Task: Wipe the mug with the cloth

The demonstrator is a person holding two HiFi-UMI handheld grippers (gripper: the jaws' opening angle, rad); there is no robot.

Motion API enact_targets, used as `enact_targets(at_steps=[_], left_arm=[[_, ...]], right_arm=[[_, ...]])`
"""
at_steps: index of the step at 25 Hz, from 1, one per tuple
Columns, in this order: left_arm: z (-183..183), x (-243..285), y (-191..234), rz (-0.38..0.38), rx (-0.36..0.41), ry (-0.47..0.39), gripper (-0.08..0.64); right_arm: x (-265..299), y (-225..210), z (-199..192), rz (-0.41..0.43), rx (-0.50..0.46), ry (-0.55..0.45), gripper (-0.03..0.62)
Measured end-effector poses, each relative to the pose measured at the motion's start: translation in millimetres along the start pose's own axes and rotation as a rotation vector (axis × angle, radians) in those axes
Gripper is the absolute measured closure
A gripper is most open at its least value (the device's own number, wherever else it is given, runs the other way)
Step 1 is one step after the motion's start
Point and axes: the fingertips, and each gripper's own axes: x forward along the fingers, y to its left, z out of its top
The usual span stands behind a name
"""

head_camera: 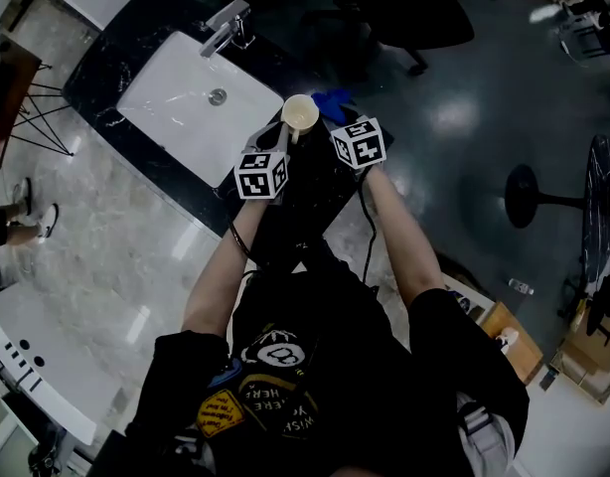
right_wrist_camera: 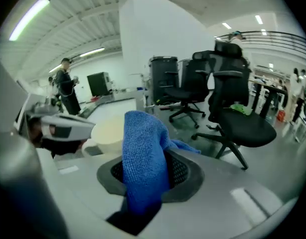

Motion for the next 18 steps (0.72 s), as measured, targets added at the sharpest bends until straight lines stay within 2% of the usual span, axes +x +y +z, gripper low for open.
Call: enact_targets(at_steps=[3, 6, 8, 11, 13, 15, 18], left_arm=[[-4.5, 0.7, -5.2, -0.013, -0.021, 0.009, 0.557], [-6.3, -1.0, -9.4, -0.029, -0.013, 0.013, 0.557], [-5.4, -3.9, -9.2, -0.042, 0.007, 0.019, 0.555], [-1.0, -6.6, 2.0, -0.022, 0.005, 0.009, 0.556], [-1.3, -4.4, 6.4, -0.005, -0.005, 0.013, 0.555], [-3.6, -0.2, 5.0, -0.002, 0.002, 0.026, 0.555], [-8.1, 1.6, -2.1, -0.008, 0.004, 0.040, 0.557]], right_arm=[[-4.0, 39.2, -35.3, 0.082, -0.076, 0.059, 0.477], [-18.7, 66.2, -59.4, 0.172, -0.146, 0.066, 0.477], [-23.9, 43.0, -50.7, 0.106, -0.136, 0.019, 0.477], [-23.3, -16.3, -4.5, -0.042, 0.066, -0.092, 0.477], [-13.1, -24.1, 11.5, -0.048, 0.088, -0.083, 0.477], [0.3, -6.8, 4.8, -0.007, 0.002, -0.012, 0.477], [-6.8, 37.7, -24.0, 0.047, -0.201, 0.042, 0.477]])
